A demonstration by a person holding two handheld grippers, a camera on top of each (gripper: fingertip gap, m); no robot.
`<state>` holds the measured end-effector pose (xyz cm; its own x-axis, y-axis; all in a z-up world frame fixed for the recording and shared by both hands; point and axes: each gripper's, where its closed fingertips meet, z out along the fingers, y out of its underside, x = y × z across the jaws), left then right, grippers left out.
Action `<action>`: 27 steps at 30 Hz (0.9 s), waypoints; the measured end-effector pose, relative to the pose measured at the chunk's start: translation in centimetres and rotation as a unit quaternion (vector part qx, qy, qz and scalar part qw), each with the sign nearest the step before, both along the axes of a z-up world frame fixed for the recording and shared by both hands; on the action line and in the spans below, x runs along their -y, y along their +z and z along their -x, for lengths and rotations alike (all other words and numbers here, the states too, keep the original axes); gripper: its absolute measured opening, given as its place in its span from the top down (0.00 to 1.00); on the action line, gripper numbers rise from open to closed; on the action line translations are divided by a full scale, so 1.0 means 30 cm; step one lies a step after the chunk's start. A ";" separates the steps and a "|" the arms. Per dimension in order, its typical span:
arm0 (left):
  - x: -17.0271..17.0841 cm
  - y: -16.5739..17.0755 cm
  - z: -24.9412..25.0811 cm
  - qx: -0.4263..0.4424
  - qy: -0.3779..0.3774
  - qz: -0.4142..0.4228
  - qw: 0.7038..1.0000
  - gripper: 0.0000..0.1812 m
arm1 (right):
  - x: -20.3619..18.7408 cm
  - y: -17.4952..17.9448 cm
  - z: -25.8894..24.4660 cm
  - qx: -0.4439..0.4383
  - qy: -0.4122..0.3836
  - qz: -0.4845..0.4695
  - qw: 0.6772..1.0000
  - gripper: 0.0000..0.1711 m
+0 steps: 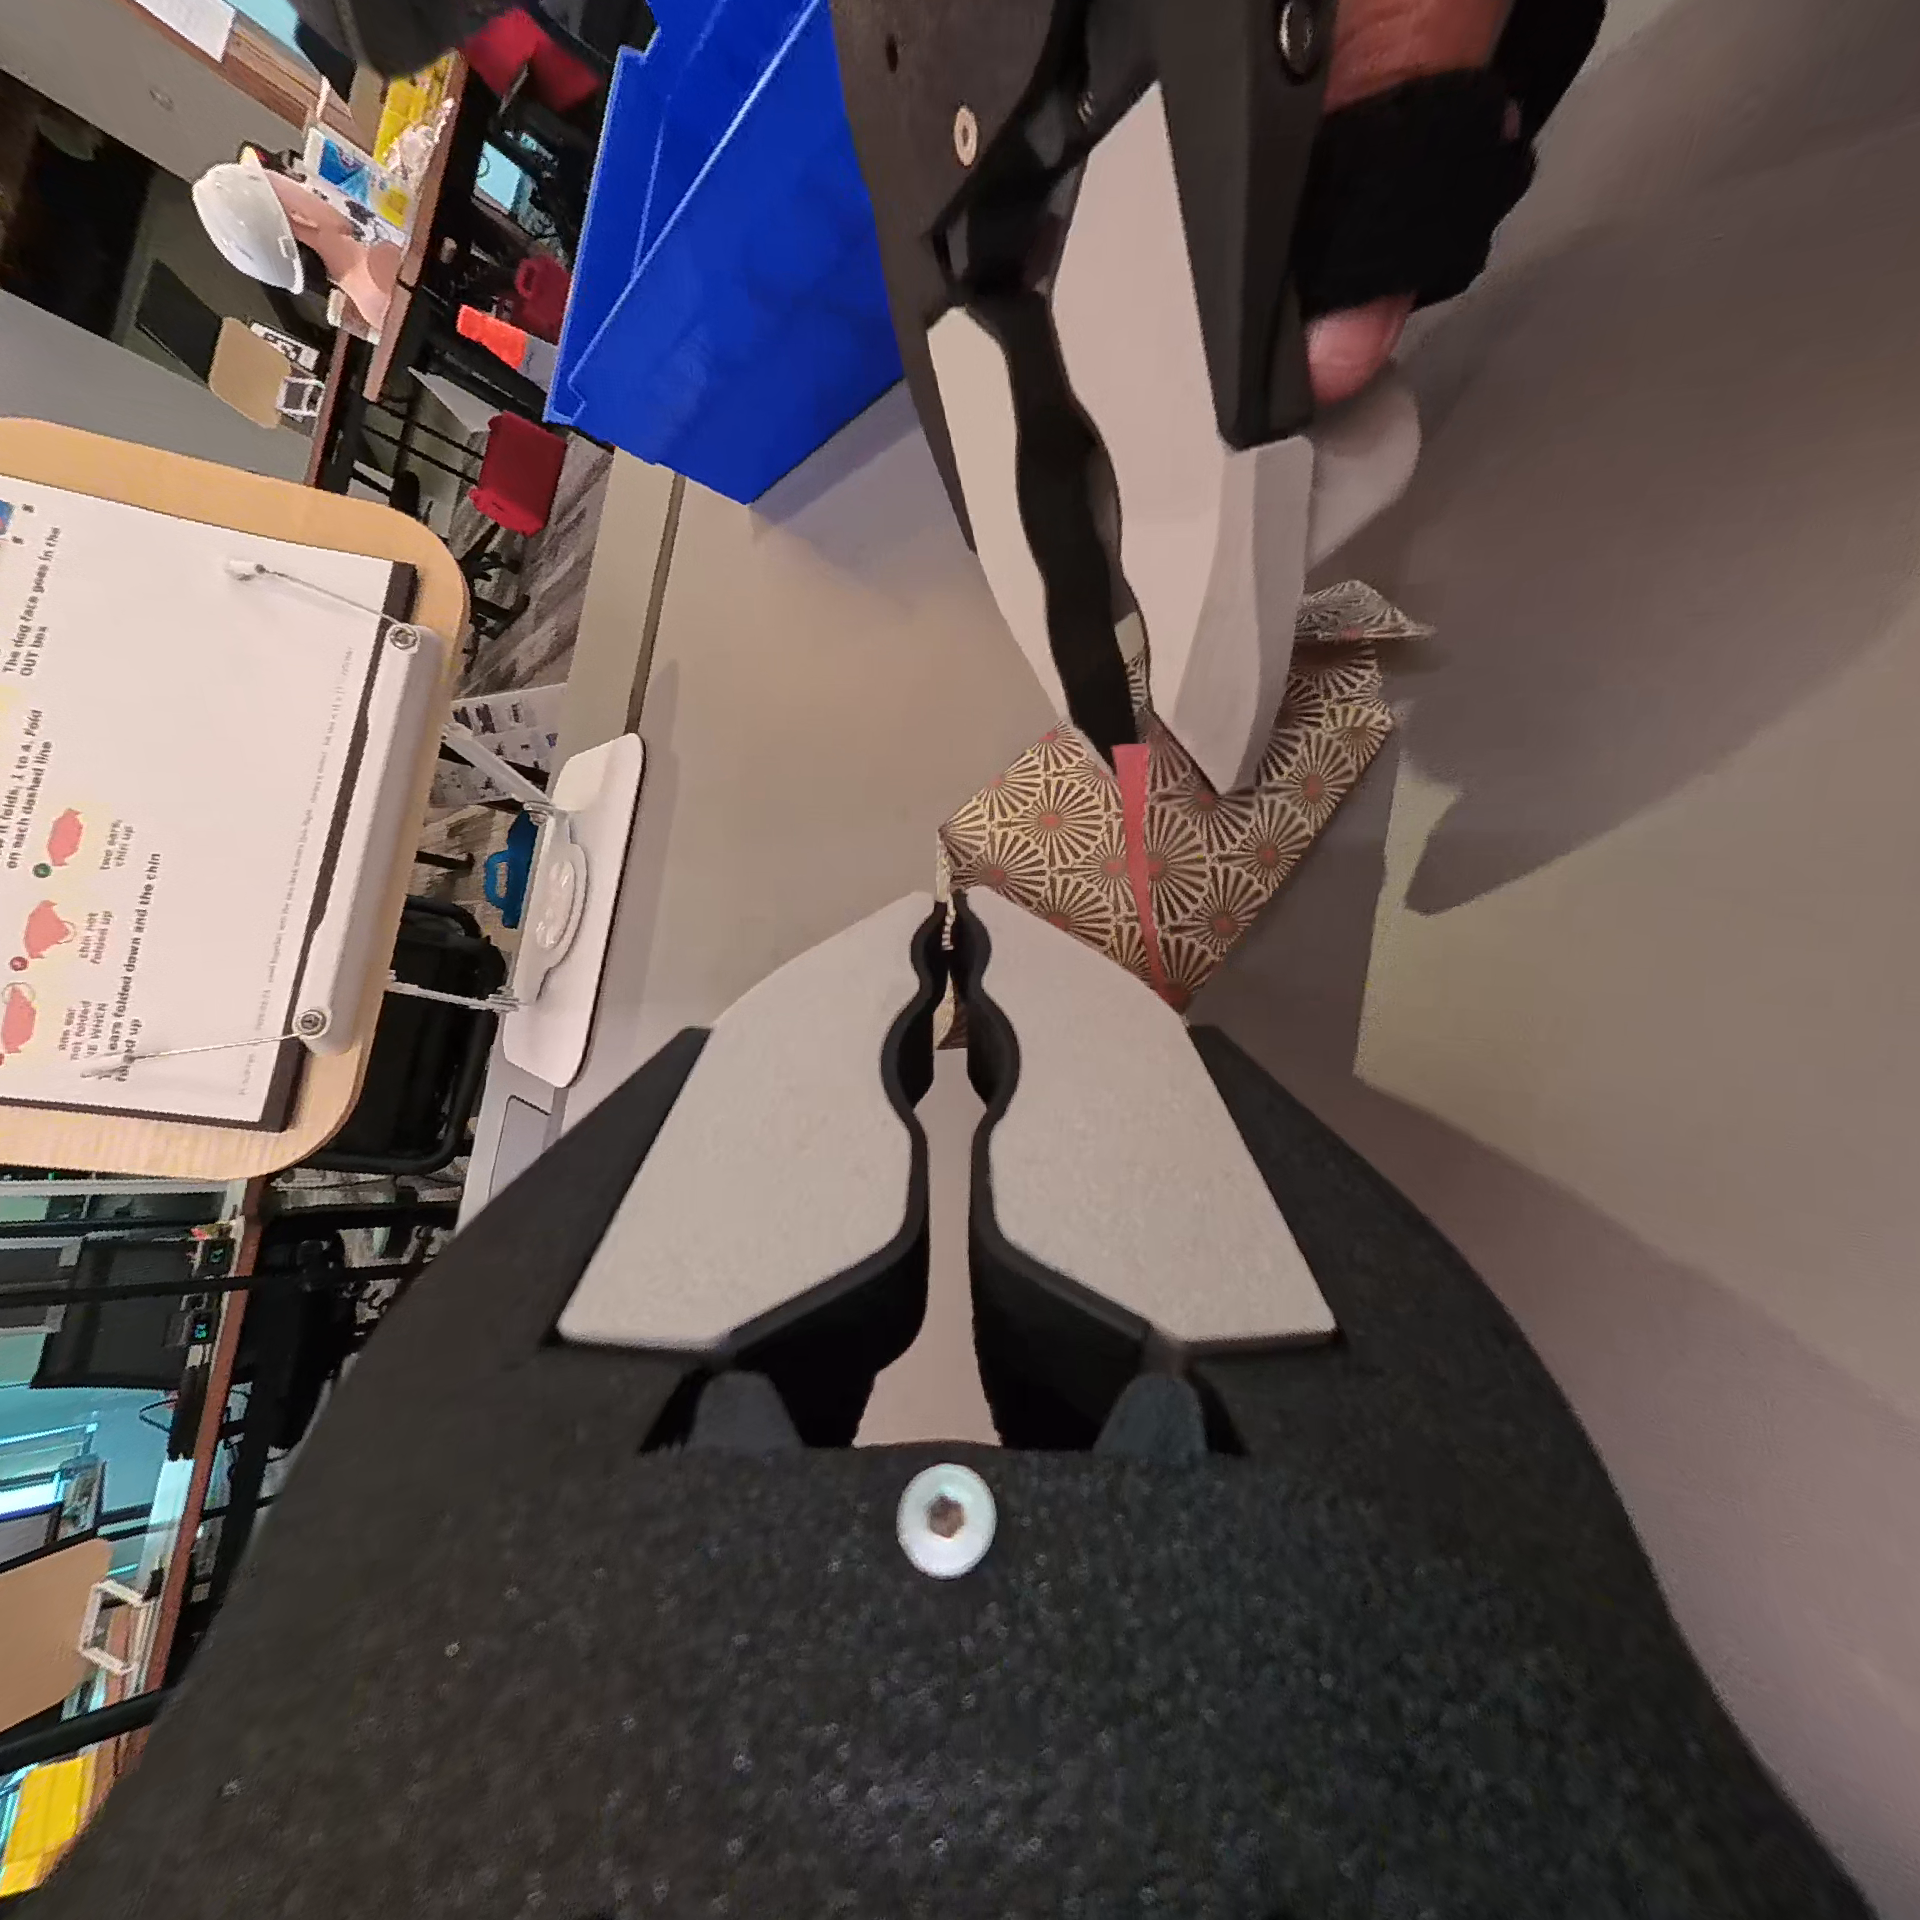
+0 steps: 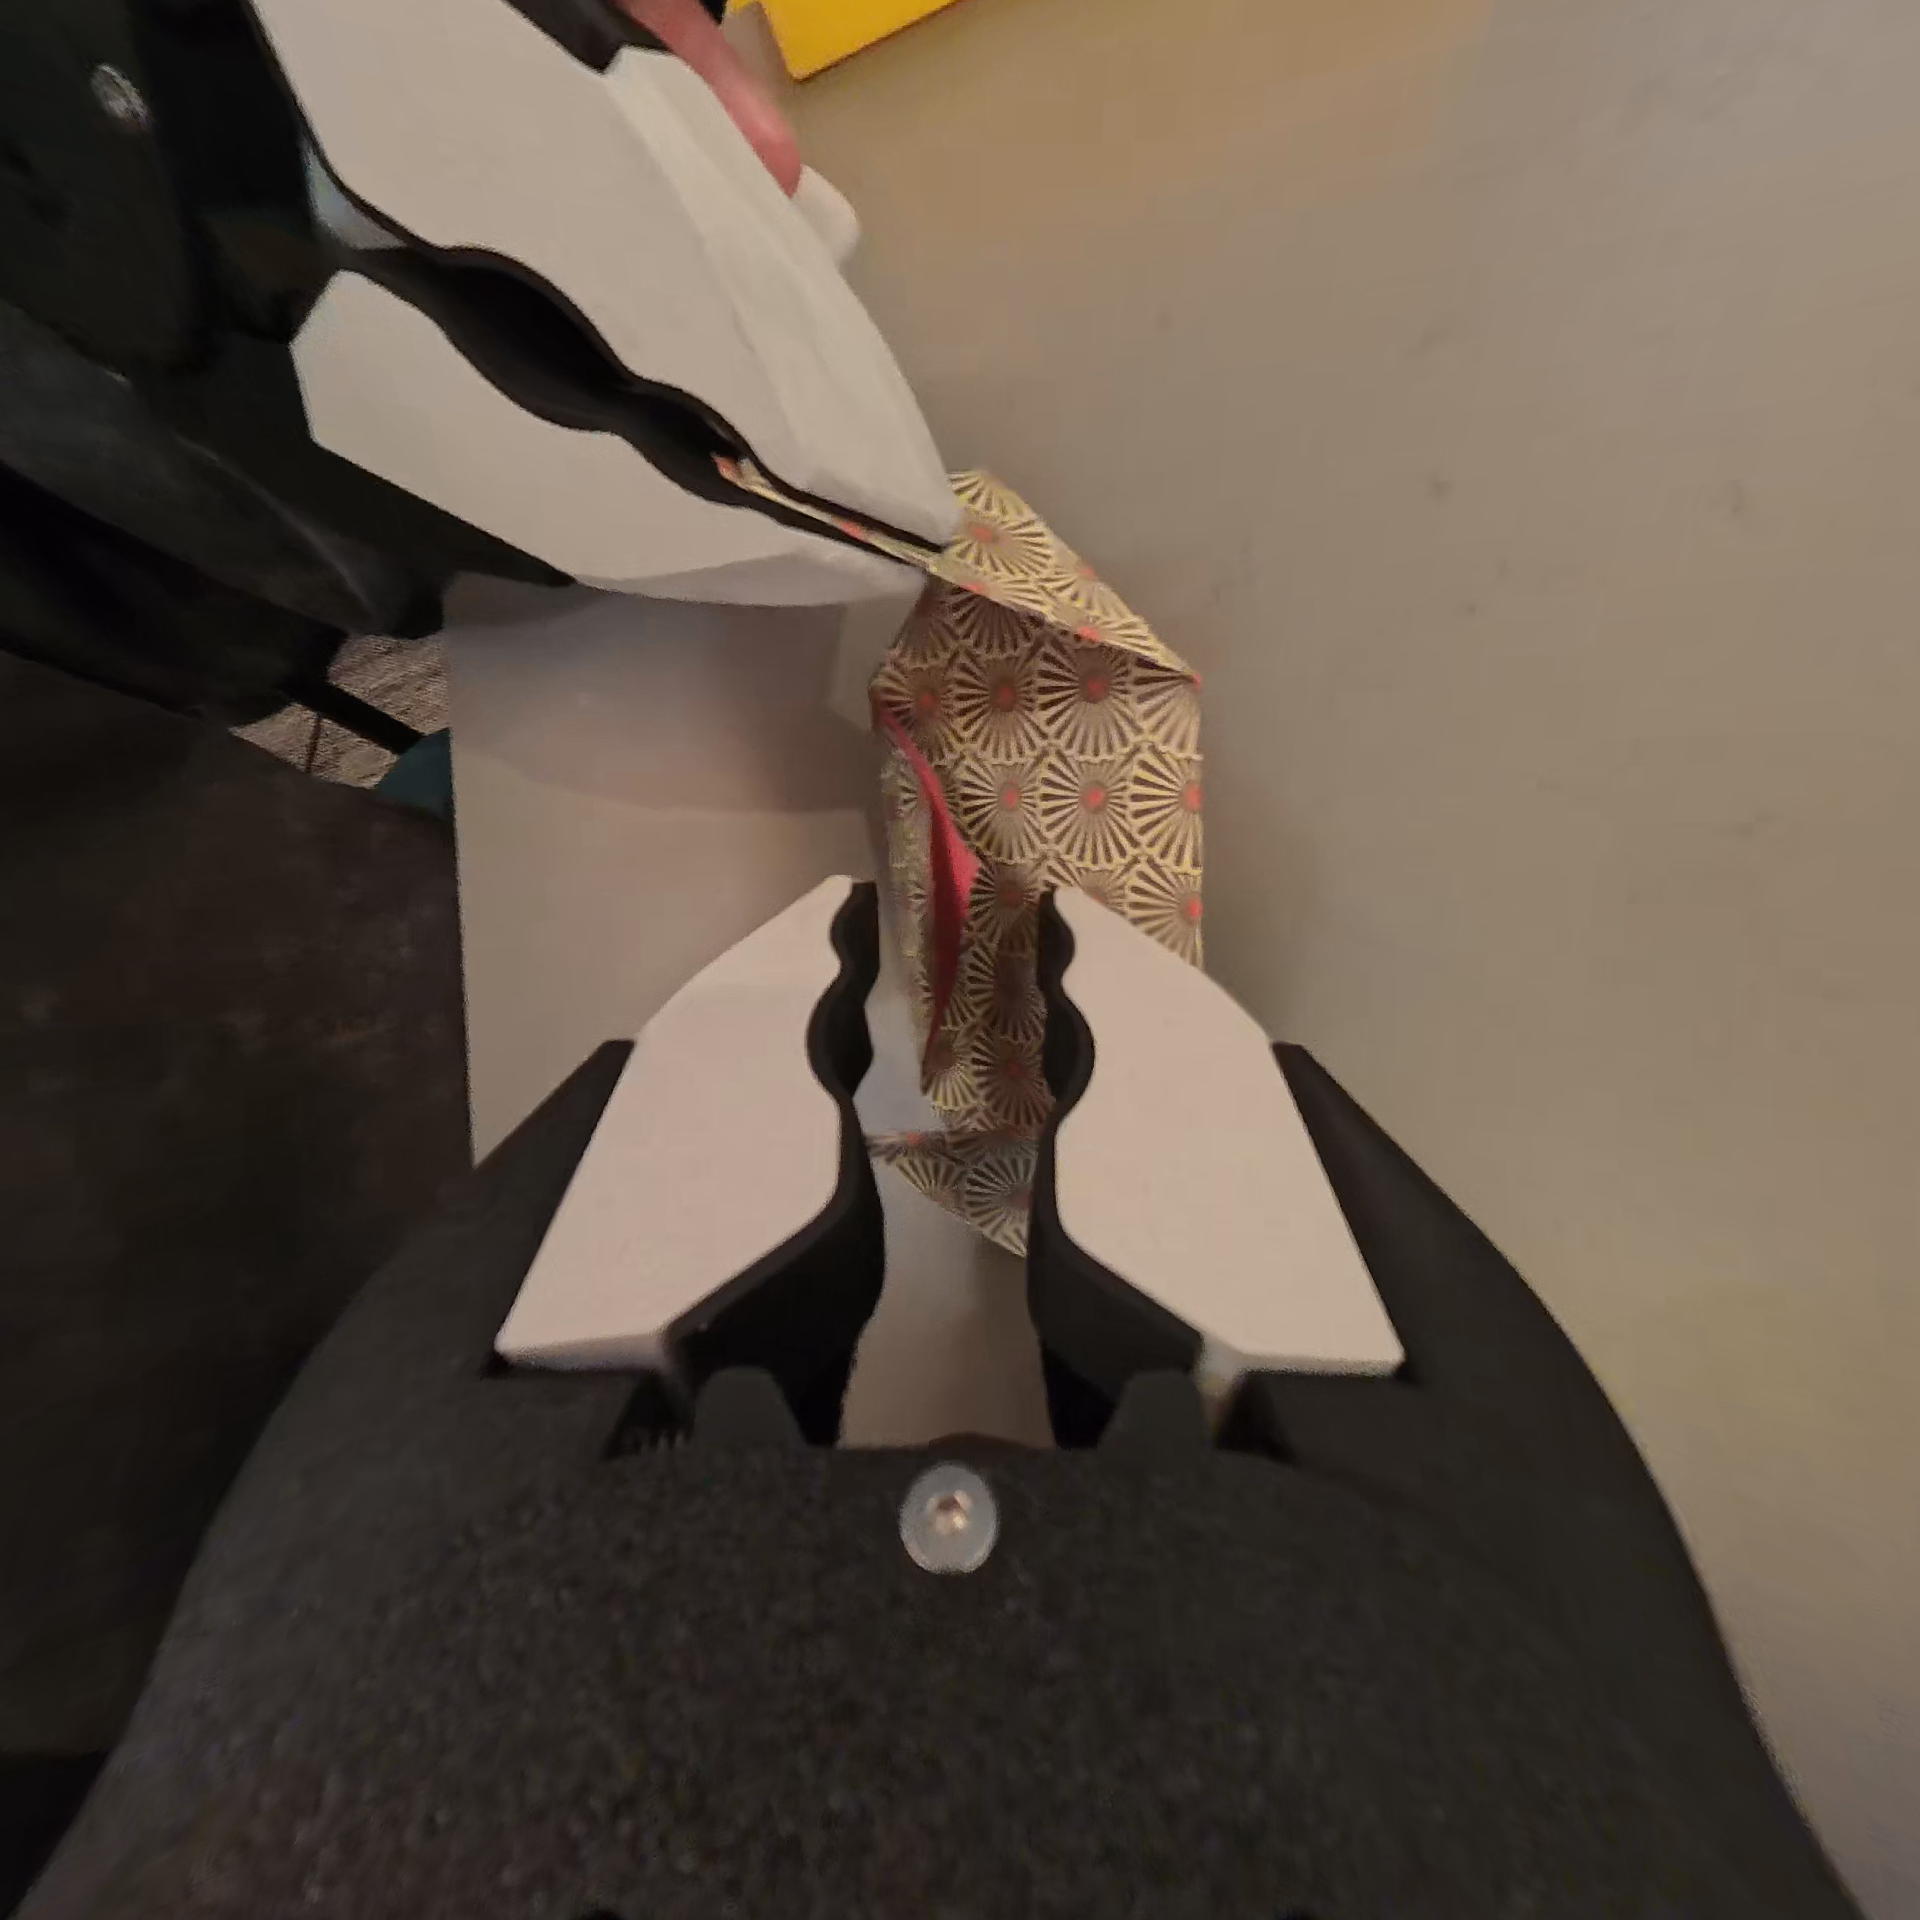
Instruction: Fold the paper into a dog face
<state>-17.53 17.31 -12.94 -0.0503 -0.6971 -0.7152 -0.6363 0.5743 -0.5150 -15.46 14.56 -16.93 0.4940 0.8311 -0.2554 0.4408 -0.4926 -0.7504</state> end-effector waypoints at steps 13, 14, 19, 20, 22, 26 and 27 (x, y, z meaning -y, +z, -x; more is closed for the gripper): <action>0.015 -0.023 0.040 0.051 0.087 0.162 0.982 0.64 | -0.024 0.084 -0.046 -0.012 -0.036 -0.030 0.999 1.00; 0.037 -0.004 0.050 0.074 0.089 0.194 0.974 0.62 | -0.032 0.105 -0.062 -0.009 -0.044 -0.041 0.998 1.00; 0.149 0.055 0.120 0.160 0.101 0.288 0.939 0.62 | -0.091 0.338 -0.247 0.036 -0.124 -0.140 0.982 1.00; 0.163 0.047 0.135 0.167 0.109 0.301 0.932 0.62 | -0.102 0.407 -0.316 0.042 -0.151 -0.160 0.975 1.00; 0.176 0.021 0.169 0.176 0.134 0.321 0.921 0.64 | -0.119 0.539 -0.487 0.052 -0.217 -0.184 0.957 1.00; 0.176 -0.033 0.218 0.178 0.170 0.341 0.907 0.66 | -0.148 0.670 -0.869 0.068 -0.353 -0.169 0.918 1.00; 0.165 -0.041 0.227 0.174 0.180 0.339 0.907 0.67 | -0.163 0.652 -0.970 0.081 -0.387 -0.151 0.906 1.00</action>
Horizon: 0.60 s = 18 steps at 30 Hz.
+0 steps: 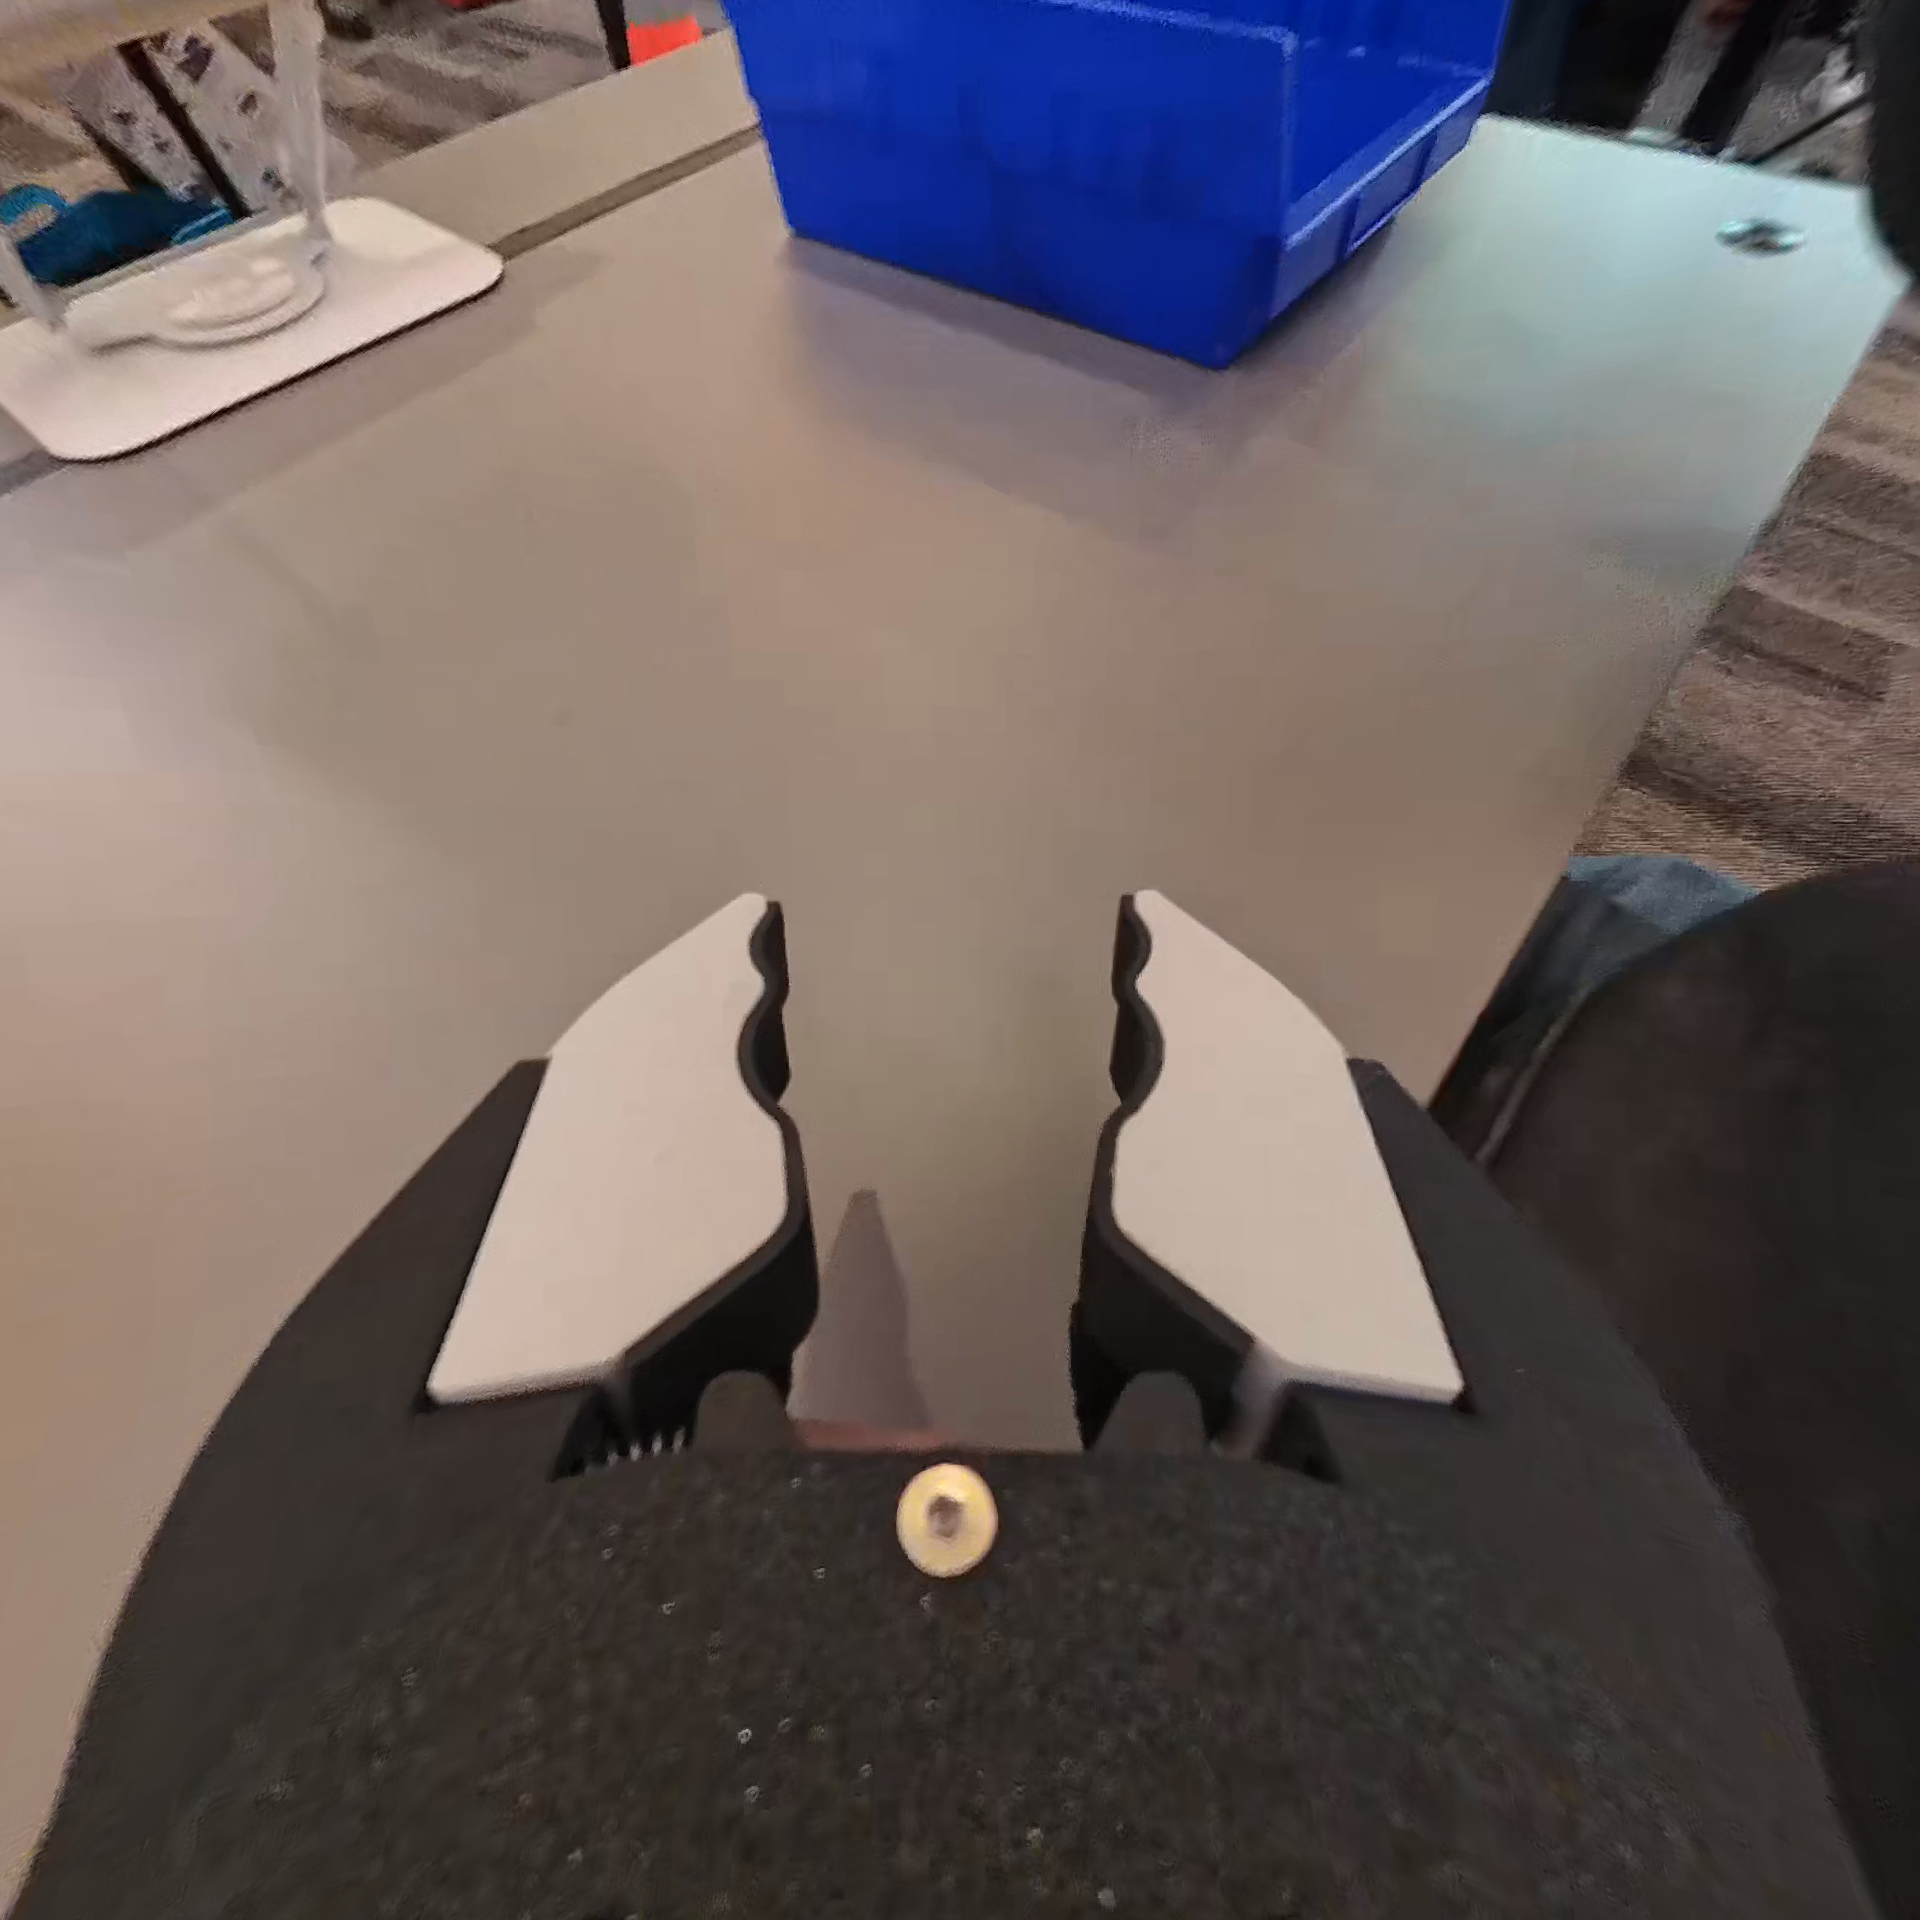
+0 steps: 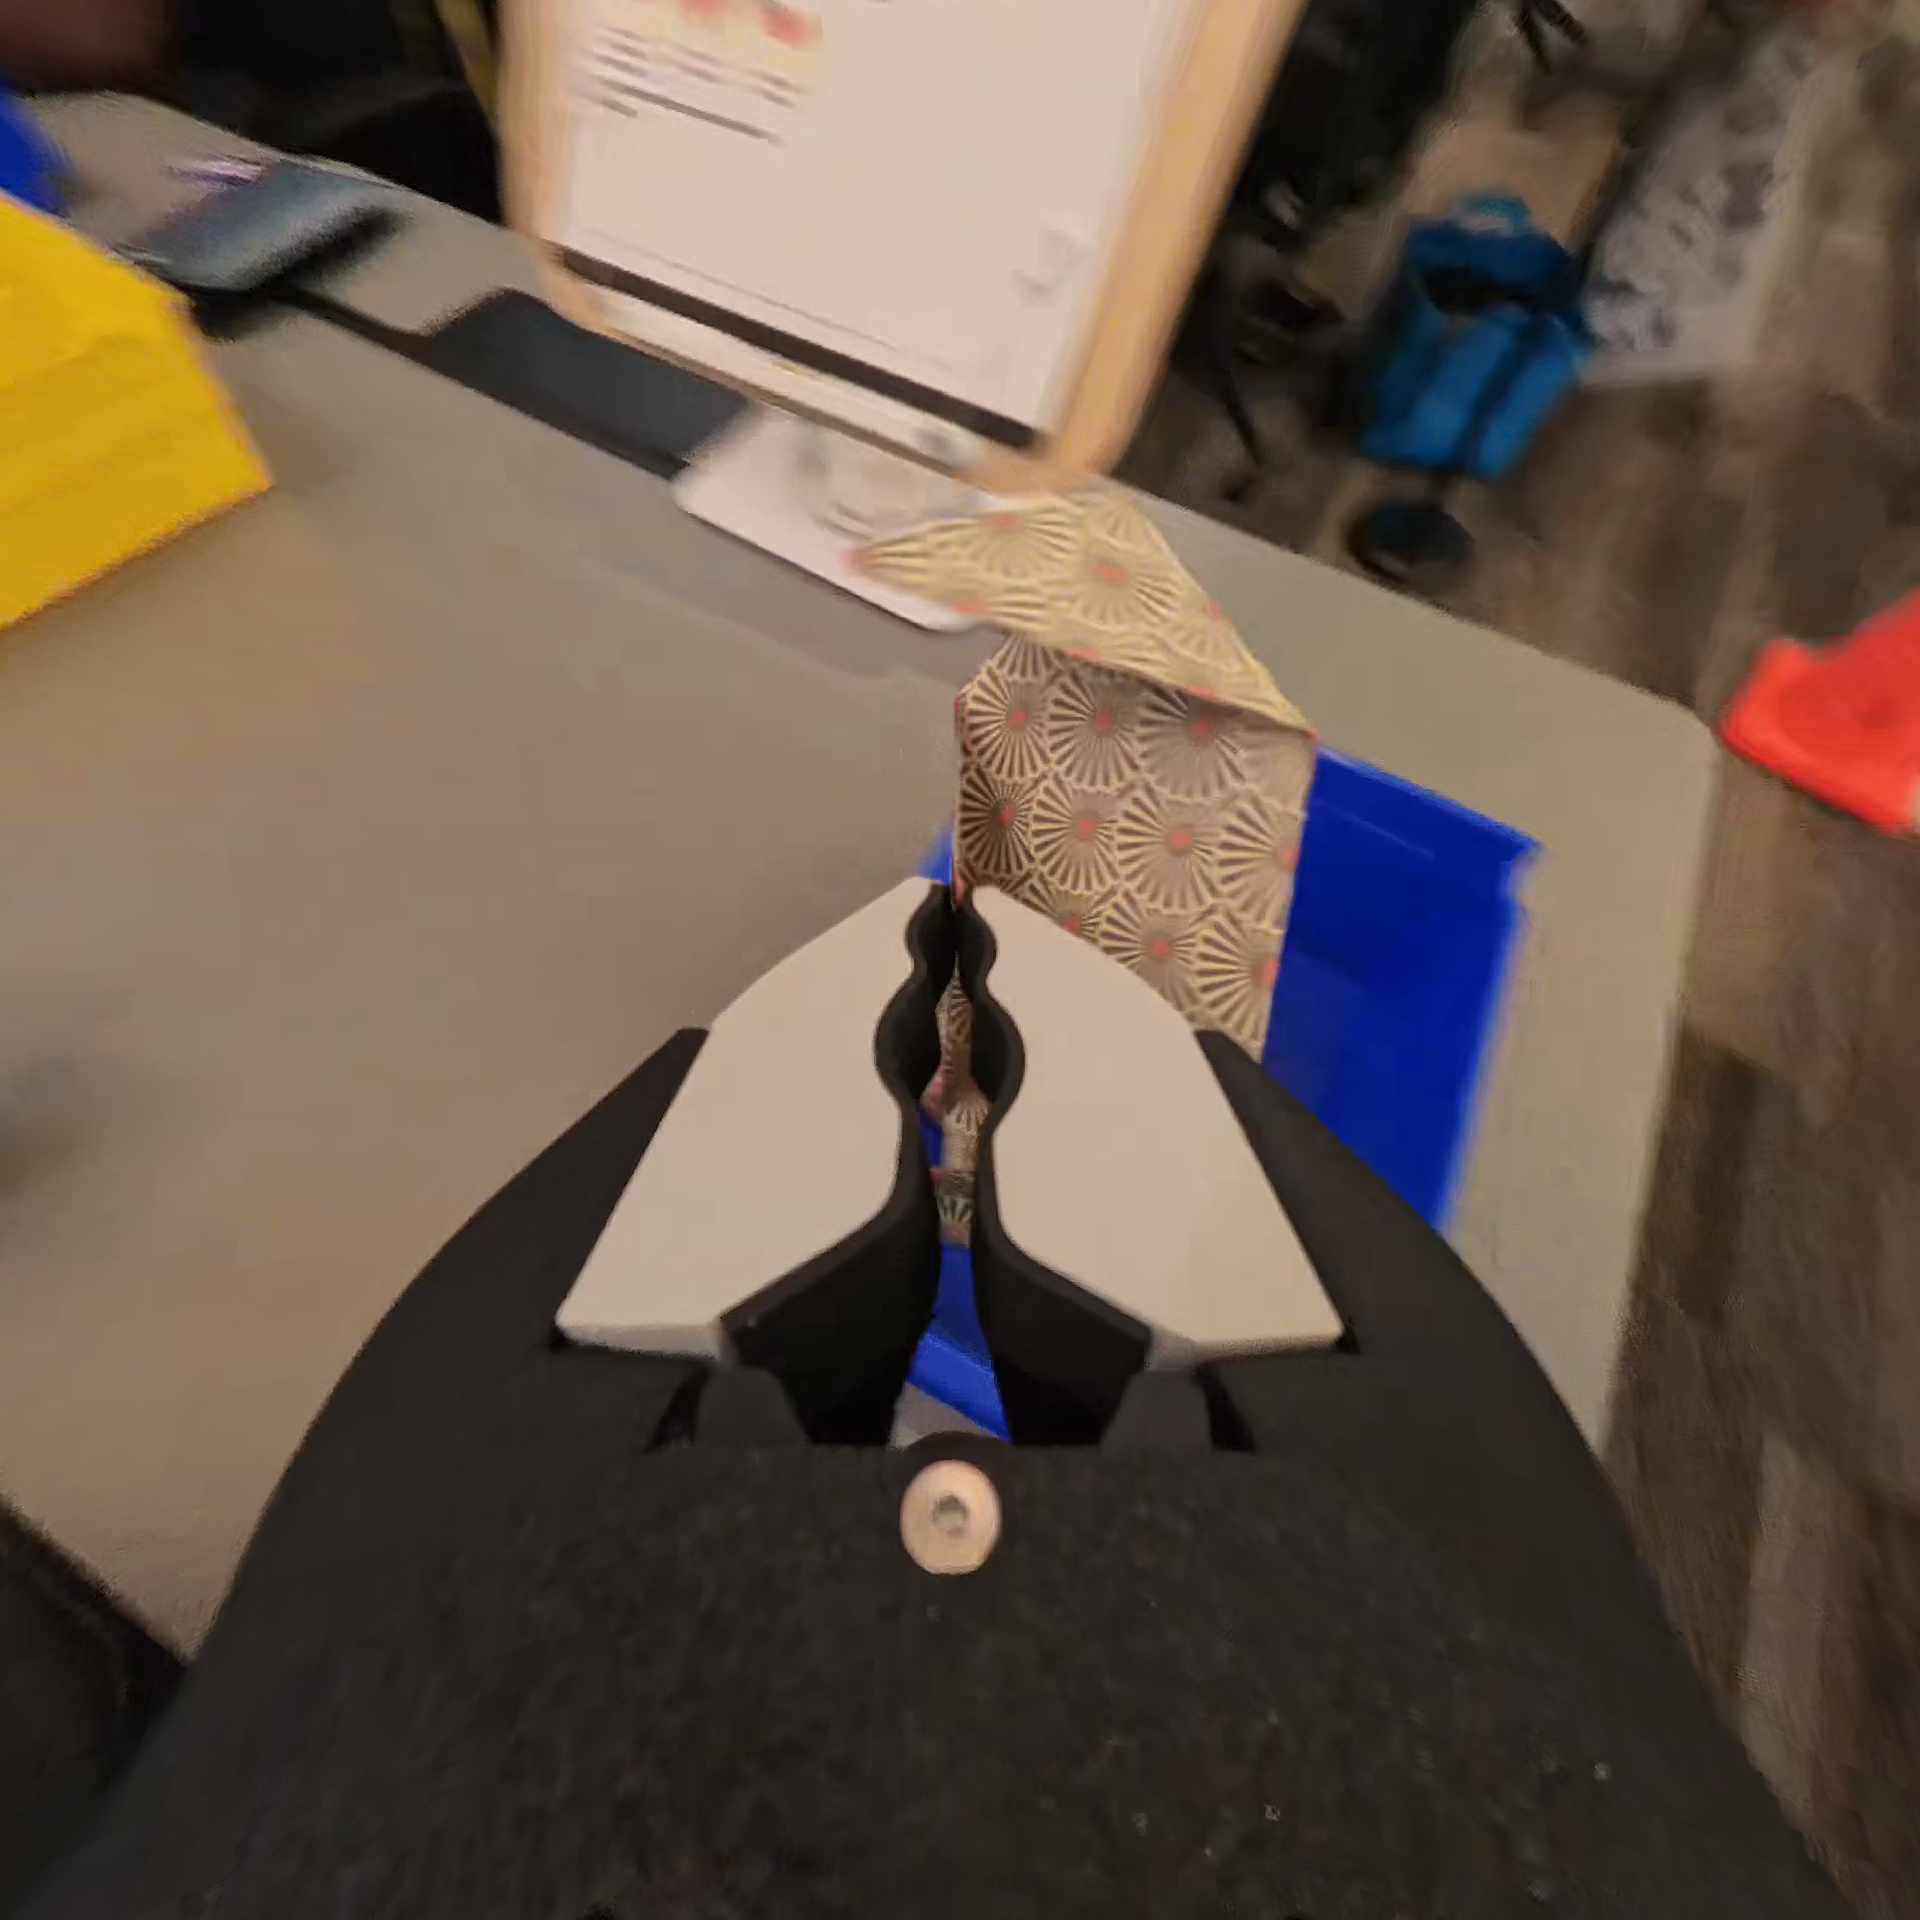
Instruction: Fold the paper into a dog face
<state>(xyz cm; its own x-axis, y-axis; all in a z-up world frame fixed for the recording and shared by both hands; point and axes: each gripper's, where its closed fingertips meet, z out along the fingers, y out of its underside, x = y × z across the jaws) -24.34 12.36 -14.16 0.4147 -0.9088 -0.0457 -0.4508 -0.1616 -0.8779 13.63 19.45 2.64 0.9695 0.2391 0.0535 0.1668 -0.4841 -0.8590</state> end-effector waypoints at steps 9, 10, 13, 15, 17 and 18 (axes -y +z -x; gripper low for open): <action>-0.030 0.011 0.021 0.017 0.013 0.011 1.000 0.68 | -0.079 -0.442 -0.304 -0.211 -0.132 0.171 0.953 1.00; -0.033 0.006 0.023 0.016 0.014 0.014 1.000 0.68 | -0.086 -0.471 -0.305 -0.219 -0.136 0.176 0.950 1.00; -0.039 0.002 0.028 0.018 0.015 0.018 1.000 0.68 | -0.093 -0.563 -0.301 -0.233 -0.151 0.222 0.935 1.00; -0.048 0.005 0.036 0.020 0.020 0.014 1.000 0.68 | -0.104 -0.596 -0.287 -0.249 -0.155 0.236 0.926 1.00; -0.060 0.009 0.046 0.024 0.025 0.012 0.999 0.68 | -0.107 -0.627 -0.272 -0.260 -0.156 0.257 0.917 1.00; -0.067 0.010 0.051 0.025 0.029 0.011 0.999 0.68 | -0.107 -0.641 -0.269 -0.260 -0.158 0.267 0.915 1.00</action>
